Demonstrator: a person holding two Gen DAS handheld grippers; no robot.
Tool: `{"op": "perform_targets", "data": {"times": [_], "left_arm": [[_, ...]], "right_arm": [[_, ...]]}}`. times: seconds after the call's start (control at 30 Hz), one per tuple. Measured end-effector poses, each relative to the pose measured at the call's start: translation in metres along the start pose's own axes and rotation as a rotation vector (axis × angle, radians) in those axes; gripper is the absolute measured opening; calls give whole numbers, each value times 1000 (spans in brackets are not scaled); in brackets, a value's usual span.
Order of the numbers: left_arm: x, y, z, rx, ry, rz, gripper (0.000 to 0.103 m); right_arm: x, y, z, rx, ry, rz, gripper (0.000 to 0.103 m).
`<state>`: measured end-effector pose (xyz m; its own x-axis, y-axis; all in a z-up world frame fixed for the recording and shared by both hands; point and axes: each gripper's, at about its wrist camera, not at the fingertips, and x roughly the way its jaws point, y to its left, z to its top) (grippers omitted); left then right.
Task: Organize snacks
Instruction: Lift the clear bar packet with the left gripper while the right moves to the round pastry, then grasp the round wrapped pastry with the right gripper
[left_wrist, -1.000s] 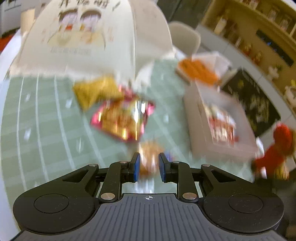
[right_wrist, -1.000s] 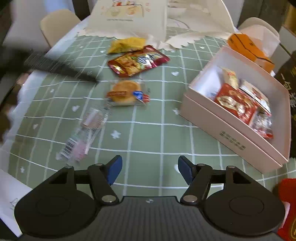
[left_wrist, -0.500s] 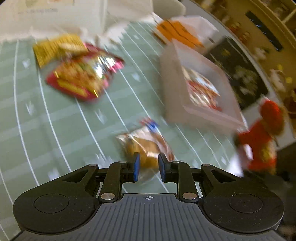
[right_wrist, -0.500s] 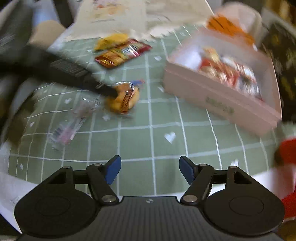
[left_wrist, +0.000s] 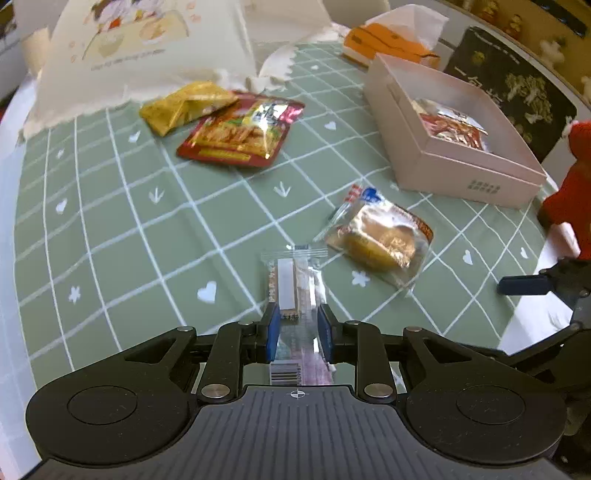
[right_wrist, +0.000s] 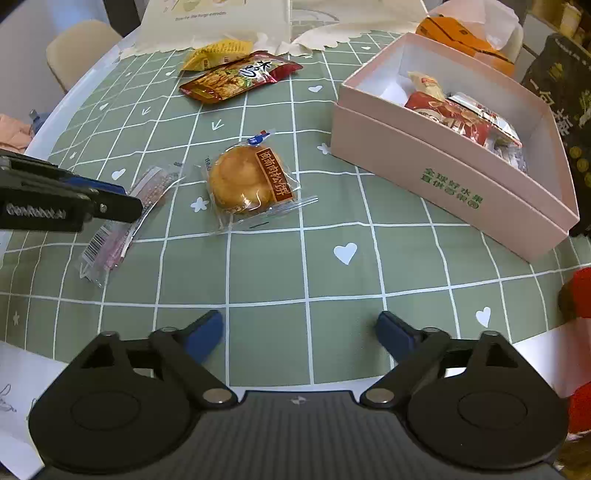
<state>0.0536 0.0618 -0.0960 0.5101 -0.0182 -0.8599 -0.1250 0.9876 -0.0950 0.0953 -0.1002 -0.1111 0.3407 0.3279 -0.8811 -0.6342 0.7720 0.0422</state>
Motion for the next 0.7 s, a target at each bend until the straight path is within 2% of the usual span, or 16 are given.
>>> {"op": "perform_targets", "data": {"times": [0.1,0.33,0.43,0.47,0.57,0.6,0.7], "left_arm": [[6,-2,9,8,1,11,28],[17,-7,27,39,10,24,28],[21,-13,32,83,15,28,30],[22,-15,32,101,17,29,34],[24,-21,29,144,30,-15,59],[24,-21,28,149,34,-29,62],[16,-13,28,100,5,-70,58]], "right_arm": [[1,-3,-3,26,-11,-13,103],[0,-2,-7,41,-36,-22,103],[0,-1,-8,48,-43,-26,103],[-1,0,-9,48,-45,-26,103],[-1,0,-10,48,-53,-26,103],[-1,-1,-10,48,-56,-26,103],[-1,-1,-11,46,-62,-25,103]]}}
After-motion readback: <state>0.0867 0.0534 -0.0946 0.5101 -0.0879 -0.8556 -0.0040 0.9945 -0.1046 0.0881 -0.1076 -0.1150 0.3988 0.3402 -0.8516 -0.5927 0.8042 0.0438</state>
